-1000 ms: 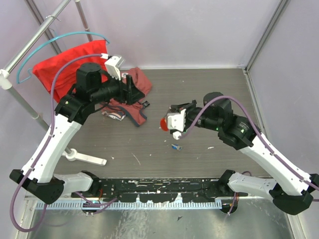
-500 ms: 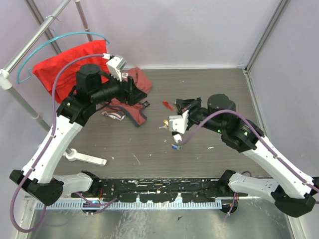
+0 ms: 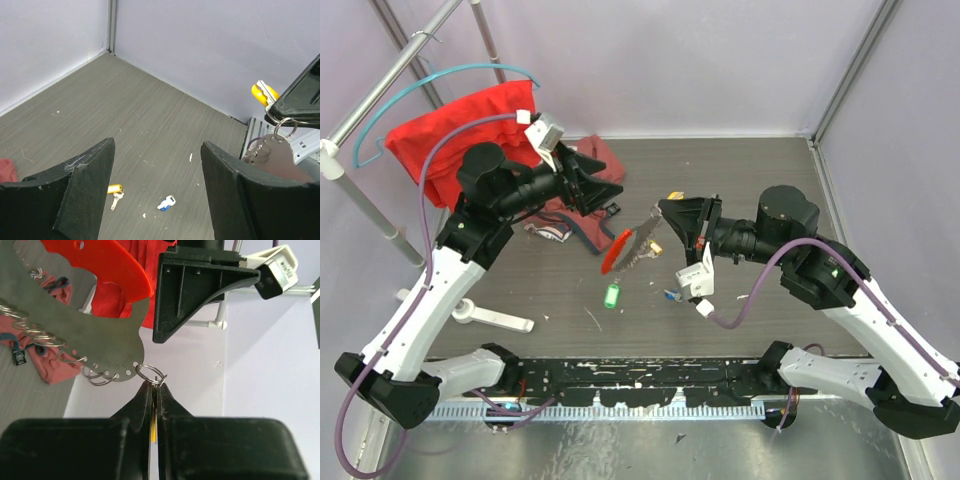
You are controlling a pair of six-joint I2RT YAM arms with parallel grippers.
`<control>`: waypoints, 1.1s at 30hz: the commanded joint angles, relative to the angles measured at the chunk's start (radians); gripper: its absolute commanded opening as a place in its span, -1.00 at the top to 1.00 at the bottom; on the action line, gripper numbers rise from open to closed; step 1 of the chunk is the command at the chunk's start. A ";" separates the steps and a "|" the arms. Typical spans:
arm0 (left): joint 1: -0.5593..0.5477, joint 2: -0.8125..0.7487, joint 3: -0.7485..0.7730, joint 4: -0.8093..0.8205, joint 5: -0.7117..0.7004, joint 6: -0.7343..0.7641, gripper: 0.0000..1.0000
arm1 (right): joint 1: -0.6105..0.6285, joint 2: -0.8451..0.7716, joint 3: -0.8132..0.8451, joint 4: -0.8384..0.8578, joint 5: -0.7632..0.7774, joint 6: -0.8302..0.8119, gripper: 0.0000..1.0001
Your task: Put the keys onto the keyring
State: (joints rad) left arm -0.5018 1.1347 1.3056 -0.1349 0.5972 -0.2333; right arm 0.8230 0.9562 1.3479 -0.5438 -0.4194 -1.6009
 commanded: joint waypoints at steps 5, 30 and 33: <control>-0.035 -0.018 -0.004 0.061 0.081 -0.068 -0.49 | 0.001 -0.010 0.004 0.150 -0.030 -0.027 0.98; -0.239 -0.028 -0.065 0.259 -0.004 -0.039 -0.50 | 0.001 0.024 0.027 0.201 0.006 -0.142 0.98; -0.248 -0.029 -0.080 0.286 -0.023 -0.036 -0.50 | 0.001 0.024 0.027 0.215 0.003 -0.146 0.98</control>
State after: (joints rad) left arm -0.7364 1.1099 1.2156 0.0753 0.6086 -0.2813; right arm 0.8227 0.9863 1.3418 -0.4252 -0.4240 -1.7203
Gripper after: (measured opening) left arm 0.749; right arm 0.067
